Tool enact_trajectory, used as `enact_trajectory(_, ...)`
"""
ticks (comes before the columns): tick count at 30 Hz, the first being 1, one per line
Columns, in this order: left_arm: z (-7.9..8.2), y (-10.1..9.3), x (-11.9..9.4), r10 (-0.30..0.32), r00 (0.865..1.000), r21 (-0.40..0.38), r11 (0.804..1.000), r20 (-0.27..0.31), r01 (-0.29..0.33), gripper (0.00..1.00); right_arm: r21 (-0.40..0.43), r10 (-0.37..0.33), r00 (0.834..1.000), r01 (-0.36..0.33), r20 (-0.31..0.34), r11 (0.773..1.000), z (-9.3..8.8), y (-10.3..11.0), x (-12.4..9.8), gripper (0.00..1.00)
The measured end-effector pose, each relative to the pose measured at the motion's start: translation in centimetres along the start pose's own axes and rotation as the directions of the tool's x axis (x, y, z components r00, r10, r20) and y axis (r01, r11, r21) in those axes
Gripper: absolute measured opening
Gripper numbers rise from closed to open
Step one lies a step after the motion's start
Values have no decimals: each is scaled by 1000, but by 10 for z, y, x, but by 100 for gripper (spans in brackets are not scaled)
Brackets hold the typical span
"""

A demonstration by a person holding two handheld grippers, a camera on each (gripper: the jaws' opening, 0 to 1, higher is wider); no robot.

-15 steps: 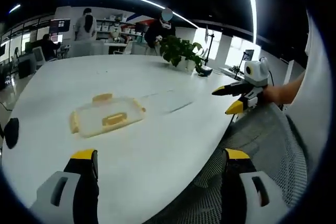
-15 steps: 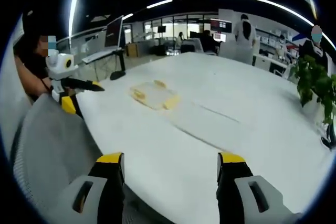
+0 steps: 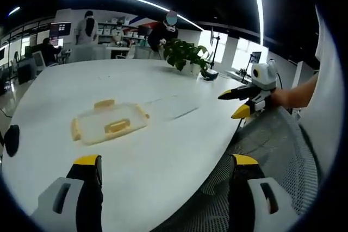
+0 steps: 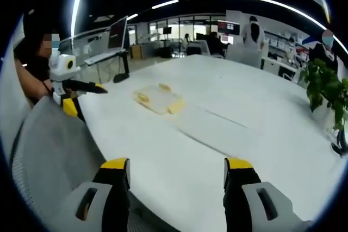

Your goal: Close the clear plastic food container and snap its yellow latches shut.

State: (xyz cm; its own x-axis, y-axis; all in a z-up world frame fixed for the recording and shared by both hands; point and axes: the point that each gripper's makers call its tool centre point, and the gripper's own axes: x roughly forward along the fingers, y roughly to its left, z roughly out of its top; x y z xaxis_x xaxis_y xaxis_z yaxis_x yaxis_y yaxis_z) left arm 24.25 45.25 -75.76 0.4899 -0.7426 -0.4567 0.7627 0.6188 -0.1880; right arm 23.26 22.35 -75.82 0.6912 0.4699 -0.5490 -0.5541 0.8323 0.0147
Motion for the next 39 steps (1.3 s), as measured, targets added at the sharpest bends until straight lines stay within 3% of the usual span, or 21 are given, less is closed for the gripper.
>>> enact_trajectory(27, -1, -3, 3, -22, 1000, -12, 1000, -6, 22, 96, 8, 2, 1000, -2, -18, 1000, -4, -1, 0, 67)
enact_trajectory(39, -8, -1, 3, -15, 999, -32, 999, -35, 14, 96, 8, 34, 997, -34, -71, 999, -14, 5, 3, 65)
